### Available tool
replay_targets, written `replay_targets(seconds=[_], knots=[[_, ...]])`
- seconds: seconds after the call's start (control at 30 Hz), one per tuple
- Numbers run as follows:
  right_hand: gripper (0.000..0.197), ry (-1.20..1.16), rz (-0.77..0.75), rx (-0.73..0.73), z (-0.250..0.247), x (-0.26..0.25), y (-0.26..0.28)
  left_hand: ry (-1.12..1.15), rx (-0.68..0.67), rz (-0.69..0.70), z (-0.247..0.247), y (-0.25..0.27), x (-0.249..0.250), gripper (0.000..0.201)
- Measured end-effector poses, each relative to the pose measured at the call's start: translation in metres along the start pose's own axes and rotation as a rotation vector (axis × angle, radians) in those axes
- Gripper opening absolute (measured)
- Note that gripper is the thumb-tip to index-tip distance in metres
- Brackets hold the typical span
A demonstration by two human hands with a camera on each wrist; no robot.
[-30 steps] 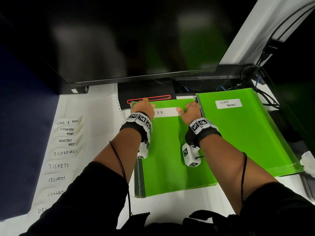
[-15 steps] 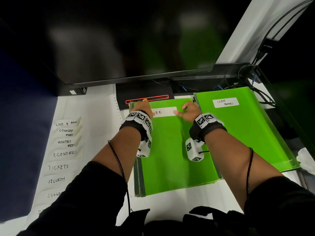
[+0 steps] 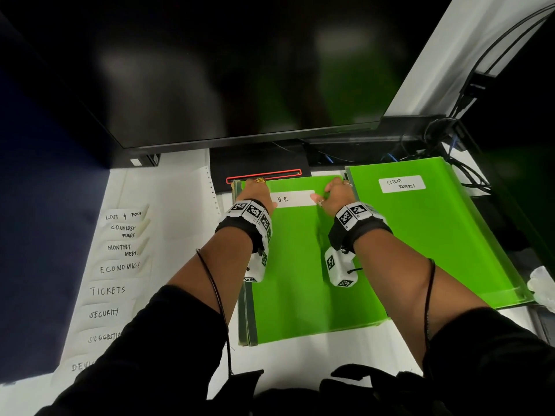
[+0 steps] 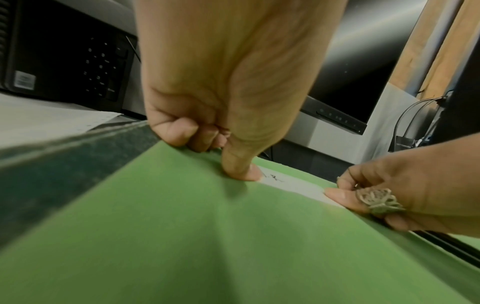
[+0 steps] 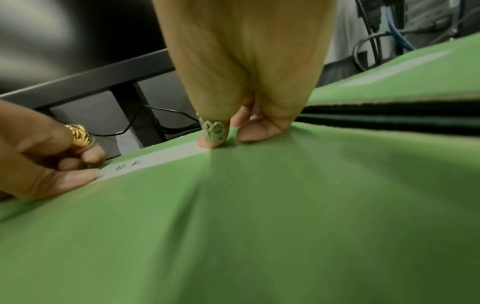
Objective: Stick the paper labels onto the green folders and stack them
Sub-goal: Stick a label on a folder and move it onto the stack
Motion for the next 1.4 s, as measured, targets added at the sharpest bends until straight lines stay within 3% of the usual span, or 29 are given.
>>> replay_targets(seconds=[0.17,0.3,0.4,0.5,0.57,0.73,0.83,0.97,1.07,1.17,1.3,1.4], knots=[[0.057,0.139,-0.049,-0.152,-0.005,0.0,0.01,0.0,-0.013,0.017,0.001,0.006,0.0,0.055],[0.072,0.148,-0.076,-0.211,-0.005,0.001,0.021,0.08,-0.161,0.091,0.0,0.018,-0.012,0.06],[0.086,0.131,-0.101,-0.108,0.006,-0.004,0.035,0.116,-0.011,0.13,0.0,0.029,-0.022,0.068],[0.091,0.143,-0.091,0.004,0.016,-0.005,0.048,-0.034,0.221,-0.034,0.0,0.039,-0.035,0.102],[0.09,0.216,-0.071,0.028,0.021,-0.003,0.057,-0.059,0.238,-0.12,0.002,0.045,-0.043,0.115],[0.086,0.265,-0.046,-0.028,0.032,0.0,0.075,0.032,0.247,-0.124,0.003,0.055,-0.044,0.091],[0.091,0.259,-0.075,-0.084,0.033,0.001,0.082,0.226,0.316,-0.08,0.002,0.063,-0.04,0.079],[0.105,0.217,-0.044,-0.027,0.022,0.007,0.091,0.715,0.338,0.081,-0.002,0.069,-0.038,0.04],[0.112,0.149,-0.026,0.023,0.011,0.008,0.095,1.112,0.354,0.169,-0.005,0.07,-0.046,0.053],[0.114,0.107,-0.047,0.071,0.001,0.004,0.096,1.246,0.339,0.204,-0.008,0.067,-0.051,0.061],[0.106,0.184,-0.015,0.194,-0.018,0.008,0.095,0.938,0.284,0.312,-0.008,0.061,-0.034,0.068],[0.094,0.289,0.069,0.225,-0.034,0.026,0.089,0.325,0.093,0.276,-0.001,0.058,-0.013,0.077]])
Point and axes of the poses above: each hand's wrist, its own y-axis away from the middle knuckle, its own z-axis out of the palm, x = y × z, the point moved 3 cm from there along -y, towards the middle knuckle, and after that the axes turned 6 degrees about -x, right-handed, at the moved point
